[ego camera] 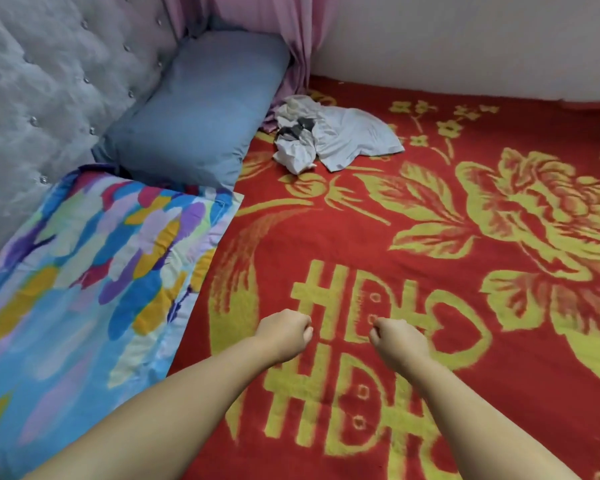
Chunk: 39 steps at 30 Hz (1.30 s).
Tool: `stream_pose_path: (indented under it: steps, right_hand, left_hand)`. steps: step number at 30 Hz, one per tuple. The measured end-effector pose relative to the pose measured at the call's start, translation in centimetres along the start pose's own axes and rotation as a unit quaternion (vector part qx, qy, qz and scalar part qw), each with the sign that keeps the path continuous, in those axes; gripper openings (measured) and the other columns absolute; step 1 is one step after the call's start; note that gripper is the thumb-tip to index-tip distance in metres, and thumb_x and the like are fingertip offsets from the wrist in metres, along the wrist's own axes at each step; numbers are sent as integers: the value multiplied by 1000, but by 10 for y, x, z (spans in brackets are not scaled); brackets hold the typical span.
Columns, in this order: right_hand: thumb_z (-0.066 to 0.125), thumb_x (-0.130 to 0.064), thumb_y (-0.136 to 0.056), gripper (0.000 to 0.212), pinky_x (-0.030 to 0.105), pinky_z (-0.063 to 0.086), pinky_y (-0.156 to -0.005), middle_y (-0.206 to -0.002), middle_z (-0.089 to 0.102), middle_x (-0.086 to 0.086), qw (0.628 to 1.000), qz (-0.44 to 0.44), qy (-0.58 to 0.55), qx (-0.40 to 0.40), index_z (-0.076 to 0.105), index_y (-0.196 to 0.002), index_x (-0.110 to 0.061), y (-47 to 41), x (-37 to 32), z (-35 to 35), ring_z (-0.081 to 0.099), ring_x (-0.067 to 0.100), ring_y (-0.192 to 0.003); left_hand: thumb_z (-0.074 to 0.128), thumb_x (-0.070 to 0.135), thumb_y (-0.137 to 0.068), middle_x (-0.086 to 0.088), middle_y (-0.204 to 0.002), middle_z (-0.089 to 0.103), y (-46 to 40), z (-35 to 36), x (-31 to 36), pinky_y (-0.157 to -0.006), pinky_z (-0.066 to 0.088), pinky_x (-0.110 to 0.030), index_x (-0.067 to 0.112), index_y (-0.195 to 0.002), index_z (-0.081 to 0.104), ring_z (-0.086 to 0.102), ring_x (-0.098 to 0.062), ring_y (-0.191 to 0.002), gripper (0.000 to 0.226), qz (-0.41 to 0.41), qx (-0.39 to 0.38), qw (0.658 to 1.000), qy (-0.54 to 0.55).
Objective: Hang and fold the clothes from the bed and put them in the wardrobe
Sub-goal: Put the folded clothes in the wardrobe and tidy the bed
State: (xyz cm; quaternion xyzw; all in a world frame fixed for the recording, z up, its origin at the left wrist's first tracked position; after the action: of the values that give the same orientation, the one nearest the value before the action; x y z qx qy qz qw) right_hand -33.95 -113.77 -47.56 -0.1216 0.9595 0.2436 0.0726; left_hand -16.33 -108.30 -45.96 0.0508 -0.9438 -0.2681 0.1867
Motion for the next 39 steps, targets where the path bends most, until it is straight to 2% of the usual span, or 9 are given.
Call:
stream_pose_path:
  steps: [3, 9, 14, 18, 24, 27, 30, 32, 39]
  right_hand:
    - [36, -25, -100, 28, 25, 38, -48, -73, 57, -7, 998, -16, -52, 38, 50, -77, -19, -63, 4, 23, 51, 11, -62]
    - [44, -23, -96, 29, 35, 45, -86, -120, 54, 3, 988, -30, -113, 99, 60, -119, -16, -183, 0, 39, 48, 24, -113]
    - [33, -32, -99, 50, 41, 10, -119, -157, 21, 2, 989, -28, -105, 99, 32, -148, -23, -292, -26, 40, 16, 20, -145]
    - [27, -39, -90, 58, 50, 8, -115, -152, 36, 2, 974, -23, -9, 223, 42, -144, -25, -316, -20, 47, 20, 18, -143]
    - [35, -36, -85, 60, 53, 14, -114, -151, 37, 3, 965, -30, 2, 262, 37, -143, -23, -314, -17, 50, 27, 22, -142]
    - [38, -35, -82, 62, 53, 15, -113, -151, 38, 3, 966, -34, 3, 257, 36, -142, -23, -314, -17, 53, 29, 22, -140]
    - [37, -36, -83, 61, 55, 18, -110, -150, 39, 4, 964, -37, 20, 263, 37, -142, -23, -314, -20, 50, 29, 22, -140]
    - [35, -36, -85, 59, 55, 17, -110, -151, 37, 4, 965, -39, 27, 257, 36, -143, -23, -313, -22, 51, 28, 22, -141]
    - [33, -35, -86, 56, 53, 10, -112, -148, 42, 5, 956, -33, 13, 292, 47, -140, -22, -311, -23, 46, 27, 21, -140]
  left_hand:
    - [37, 27, -99, -5, -83, 62, -68, 19, -21, -61, 40, -32, 11, -86, 57, 61, -28, -80, 29, -25, 23, 999, 11]
    - [39, 27, -99, -5, -92, 64, -175, 4, -27, -71, 44, -36, 12, -89, 57, 58, -28, -88, 25, -10, 114, 993, 40]
    - [43, 25, -97, 0, -116, 56, -274, -57, -49, -87, 43, -36, 20, -120, 56, 49, -21, -112, 27, 26, 222, 975, 11]
    - [49, 25, -93, -6, -142, 35, -348, -105, -75, -102, 32, -37, 20, -146, 30, 34, -26, -130, 57, 19, 298, 949, -99]
    - [46, 21, -94, -11, -158, -16, -462, -170, -98, -114, 8, -56, 29, -151, -11, -14, -28, -146, 81, -44, 265, 931, -245]
    - [46, 16, -96, -12, -157, 12, -509, -196, -122, -108, 28, -55, 25, -151, 13, 12, -33, -144, 65, -119, 223, 955, -153]
    - [44, 11, -96, -16, -122, 55, -514, -208, -118, -83, 44, -44, 9, -119, 54, 50, -36, -113, 25, -72, 228, 959, -155]
    - [43, 14, -96, -16, -108, 62, -495, -197, -107, -72, 42, -40, 8, -104, 58, 56, -37, -100, 18, -28, 238, 957, -163]
    - [44, 24, -96, -13, -107, 67, -395, -107, -84, -74, 40, -38, 16, -117, 58, 60, -38, -101, 26, -6, 267, 960, -87]
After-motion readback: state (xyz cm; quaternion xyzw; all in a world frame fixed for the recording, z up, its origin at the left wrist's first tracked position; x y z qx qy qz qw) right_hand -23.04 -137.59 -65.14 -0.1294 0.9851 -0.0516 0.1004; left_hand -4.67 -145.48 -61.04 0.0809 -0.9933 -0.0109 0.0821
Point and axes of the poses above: each hand's wrist, its own y-axis away from the middle knuckle, its own z-axis out of the palm, x = y × z, the point moved 10 cm from there along -y, towards the middle knuckle
